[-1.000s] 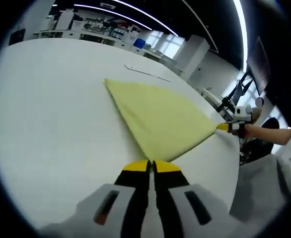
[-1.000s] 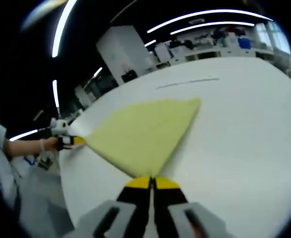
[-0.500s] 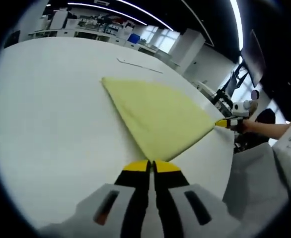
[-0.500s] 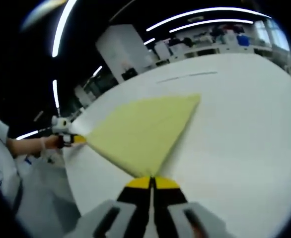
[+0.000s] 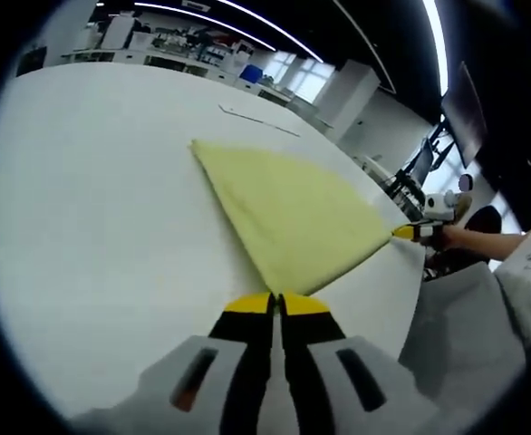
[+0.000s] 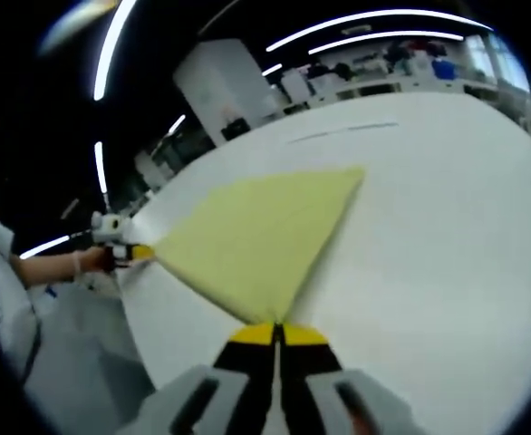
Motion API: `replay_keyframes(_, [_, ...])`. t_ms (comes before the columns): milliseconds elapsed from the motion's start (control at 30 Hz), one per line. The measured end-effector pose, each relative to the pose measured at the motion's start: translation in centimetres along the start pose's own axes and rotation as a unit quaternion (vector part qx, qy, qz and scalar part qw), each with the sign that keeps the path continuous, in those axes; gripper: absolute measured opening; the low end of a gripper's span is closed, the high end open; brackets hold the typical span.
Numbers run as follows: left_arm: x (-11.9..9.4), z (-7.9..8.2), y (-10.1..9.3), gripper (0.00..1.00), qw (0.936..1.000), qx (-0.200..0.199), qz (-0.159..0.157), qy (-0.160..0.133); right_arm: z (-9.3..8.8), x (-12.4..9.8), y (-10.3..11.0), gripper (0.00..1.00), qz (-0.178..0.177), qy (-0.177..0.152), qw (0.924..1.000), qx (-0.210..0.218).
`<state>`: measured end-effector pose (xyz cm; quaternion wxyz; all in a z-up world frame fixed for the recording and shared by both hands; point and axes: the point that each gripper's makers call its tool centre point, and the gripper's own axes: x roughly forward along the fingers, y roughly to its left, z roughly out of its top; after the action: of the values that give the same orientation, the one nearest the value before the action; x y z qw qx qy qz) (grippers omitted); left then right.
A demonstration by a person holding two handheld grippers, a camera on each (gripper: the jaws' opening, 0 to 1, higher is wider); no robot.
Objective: Fold the garment on the visible template until the final outline fits inside the template.
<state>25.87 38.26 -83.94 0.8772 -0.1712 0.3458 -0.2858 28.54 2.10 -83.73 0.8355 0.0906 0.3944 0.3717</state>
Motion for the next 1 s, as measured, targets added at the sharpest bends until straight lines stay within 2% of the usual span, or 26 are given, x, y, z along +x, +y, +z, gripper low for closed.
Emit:
replay_keyframes(200, [-0.1, -0.3, -0.2, 0.00, 1.0000, -0.002, 0.001, 0.000, 0.0, 0.0, -0.2, 0.00, 0.000, -0.004, 1.0000, 0.005])
replay_keyframes(333, [-0.3, -0.3, 0.0, 0.03, 0.9999, 0.016, 0.005, -0.002, 0.2, -0.3, 0.0, 0.00, 0.003, -0.018, 0.9998, 0.004])
replay_keyframes(433, [-0.5, -0.4, 0.0, 0.18, 0.9998, 0.017, 0.007, -0.004, 0.5, -0.6, -0.3, 0.28, 0.000, -0.030, 0.9995, 0.010])
replay_keyframes(567, [-0.8, 0.2, -0.4, 0.34, 0.9994, 0.020, 0.017, -0.021, 0.8, -1.4, -0.9, 0.44, -0.017, -0.043, 0.9989, 0.006])
replay_keyframes(700, [-1.3, 1.7, -1.8, 0.69, 0.9974, 0.046, 0.029, -0.048, 1.8, -2.4, -0.9, 0.64, -0.030, -0.075, 0.9968, 0.002])
replay_keyframes(833, [-2.0, 2.0, -1.9, 0.86, 0.9939, 0.088, 0.043, -0.051, 1.9, -2.9, -1.0, 0.81, -0.042, -0.088, 0.9952, -0.006])
replay_keyframes(900, [-2.3, 2.2, -1.9, 0.99, 0.9917, 0.099, 0.058, -0.058, 1.7, -3.1, -1.3, 0.89, -0.049, -0.090, 0.9947, -0.002])
replay_keyframes(933, [-2.6, 2.1, -2.1, 0.97, 0.9904, 0.110, 0.064, -0.055, 1.7, -3.2, -1.4, 0.93, -0.054, -0.093, 0.9942, -0.004])
replay_keyframes(1000, [-2.9, 2.2, -2.8, 0.99, 0.9885, 0.122, 0.068, -0.058, 1.6, -3.6, -1.7, 0.97, -0.063, -0.094, 0.9935, -0.005])
